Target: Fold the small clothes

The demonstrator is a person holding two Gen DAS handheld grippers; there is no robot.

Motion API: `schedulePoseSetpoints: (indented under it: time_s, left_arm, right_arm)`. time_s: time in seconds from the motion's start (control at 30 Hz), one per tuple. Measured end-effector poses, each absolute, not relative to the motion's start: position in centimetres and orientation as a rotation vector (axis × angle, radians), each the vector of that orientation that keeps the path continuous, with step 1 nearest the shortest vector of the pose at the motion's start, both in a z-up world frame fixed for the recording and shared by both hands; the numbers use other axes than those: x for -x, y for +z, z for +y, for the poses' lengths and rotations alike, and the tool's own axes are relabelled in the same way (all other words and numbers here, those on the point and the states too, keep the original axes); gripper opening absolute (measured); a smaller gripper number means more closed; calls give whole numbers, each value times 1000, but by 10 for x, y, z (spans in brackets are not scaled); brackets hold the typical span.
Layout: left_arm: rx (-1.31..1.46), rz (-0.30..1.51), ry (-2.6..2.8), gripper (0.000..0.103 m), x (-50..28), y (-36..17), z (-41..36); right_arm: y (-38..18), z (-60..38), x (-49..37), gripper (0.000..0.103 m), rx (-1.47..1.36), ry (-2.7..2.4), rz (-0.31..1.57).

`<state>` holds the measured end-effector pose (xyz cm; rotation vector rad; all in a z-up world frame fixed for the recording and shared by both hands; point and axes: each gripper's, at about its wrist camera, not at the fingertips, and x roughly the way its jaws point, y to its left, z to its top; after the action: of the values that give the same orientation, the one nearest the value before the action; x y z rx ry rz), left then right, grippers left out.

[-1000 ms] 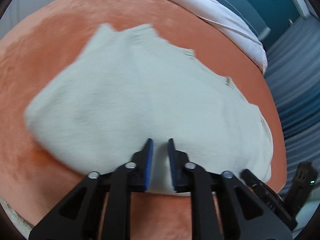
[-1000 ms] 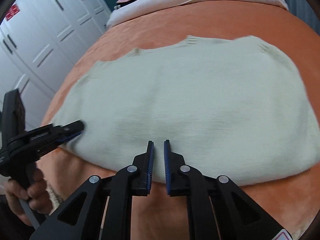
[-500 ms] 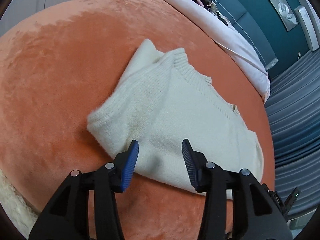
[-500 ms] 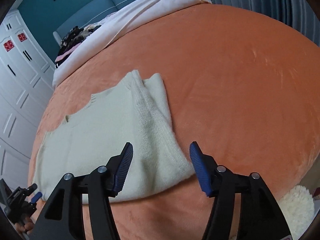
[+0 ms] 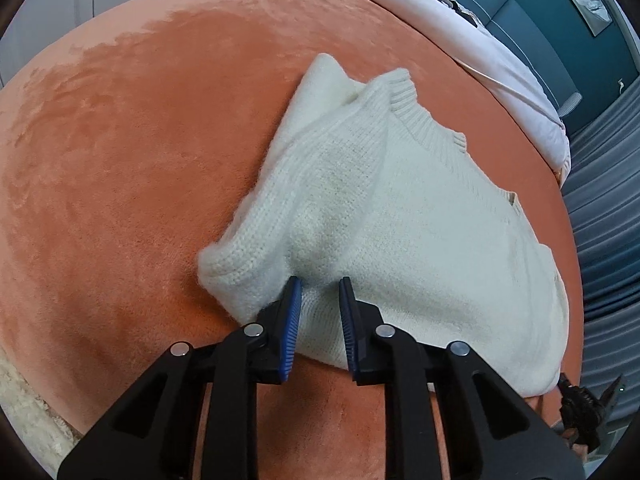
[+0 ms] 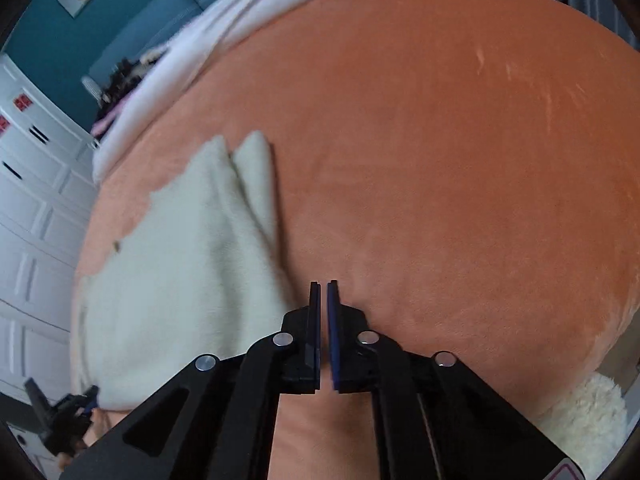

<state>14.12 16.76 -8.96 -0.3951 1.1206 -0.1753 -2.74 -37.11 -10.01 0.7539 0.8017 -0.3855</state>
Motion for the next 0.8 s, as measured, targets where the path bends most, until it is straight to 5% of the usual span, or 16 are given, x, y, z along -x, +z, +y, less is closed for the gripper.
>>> schedulePoseSetpoints:
  time_s: [0.03, 0.07, 0.13, 0.23, 0.27, 0.3, 0.4, 0.57, 0.8]
  left_arm:
    - [381, 1114, -174, 19, -140, -90, 166]
    - [366, 1110, -169, 19, -141, -90, 163]
    - [332, 1107, -156, 19, -141, -90, 158]
    - [342, 1114, -156, 19, -141, -89, 160]
    - [361, 1116, -163, 19, -142, -90, 163]
    - [385, 1118, -164, 15, -143, -91, 168]
    - [454, 1127, -161, 9, -143, -97, 179]
    - [433, 1123, -163, 8, -144, -97, 177]
    - [448, 1117, -180, 8, -144, -98, 181]
  right_arm:
    - [-92, -367, 29, 22, -743, -374, 777]
    - [-88, -361, 23, 41, -718, -351, 787]
    - [-95, -353, 17, 47, -641, -326, 851]
    - [-114, -339, -1, 37, -575, -339, 949]
    - [-113, -336, 7, 16, -561, -335, 932]
    - [-103, -334, 10, 10, -552, -317, 911]
    - [-76, -344, 23, 8, -568, -338, 795]
    - [-121, -355, 14, 8, -544, -369, 947]
    - [-75, -343, 29, 13, -575, -440, 836]
